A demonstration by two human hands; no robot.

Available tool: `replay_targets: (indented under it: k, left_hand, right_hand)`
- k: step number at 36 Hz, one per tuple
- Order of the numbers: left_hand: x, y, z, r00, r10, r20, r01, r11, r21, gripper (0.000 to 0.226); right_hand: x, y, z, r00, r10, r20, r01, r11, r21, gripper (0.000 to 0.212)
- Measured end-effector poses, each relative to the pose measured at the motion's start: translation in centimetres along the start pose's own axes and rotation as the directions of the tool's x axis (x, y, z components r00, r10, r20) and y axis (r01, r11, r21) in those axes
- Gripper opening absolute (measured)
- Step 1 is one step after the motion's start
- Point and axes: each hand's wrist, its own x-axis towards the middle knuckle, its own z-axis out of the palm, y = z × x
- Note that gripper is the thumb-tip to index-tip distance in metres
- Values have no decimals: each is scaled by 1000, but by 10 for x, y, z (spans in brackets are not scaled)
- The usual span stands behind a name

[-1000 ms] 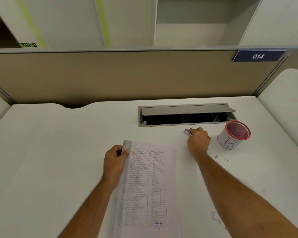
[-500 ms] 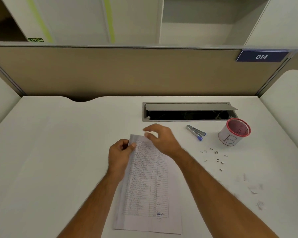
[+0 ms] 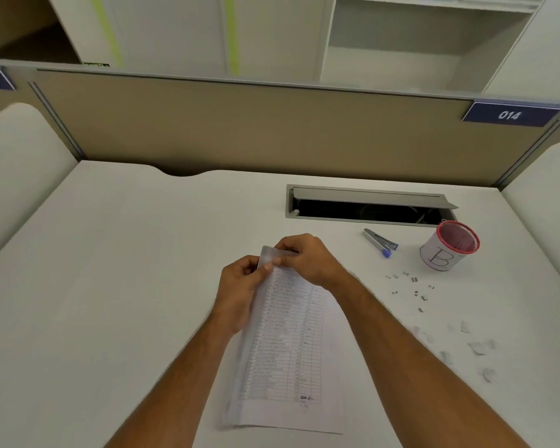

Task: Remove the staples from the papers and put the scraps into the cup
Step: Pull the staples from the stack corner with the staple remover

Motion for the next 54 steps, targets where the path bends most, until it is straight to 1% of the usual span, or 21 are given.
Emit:
replay_targets:
  k: [10, 19, 28, 40, 49, 54]
  left_hand:
    - [-14, 0, -1, 999, -7, 49, 7, 1000, 1, 21]
    - [-20, 3, 1, 999, 17, 46, -19, 999, 50, 16]
    - [-24, 7, 1, 996, 57, 73, -69, 982, 174, 13]
    - [-29, 3, 0, 995, 87, 56, -98, 963, 250, 11]
    - [-27, 3, 3, 993, 120, 19, -120, 949, 292, 10]
    - [-25, 2, 5, 990, 137, -11, -125, 928, 351, 10]
  right_hand:
    - [-16, -9, 2, 1000, 16, 17, -16, 998, 56, 11]
    - [-22, -15, -1, 1000, 3, 16, -4, 1000, 13, 17]
    - [-27, -23, -5, 999, 6, 54, -3, 998, -59, 20]
    - [-30, -23, -5, 996, 49, 69, -41, 994, -105, 20]
    - [-31, -26, -6, 997, 38, 64, -27, 987, -156, 20]
    - [-29, -27, -7, 997, 45, 67, -33, 985, -172, 23]
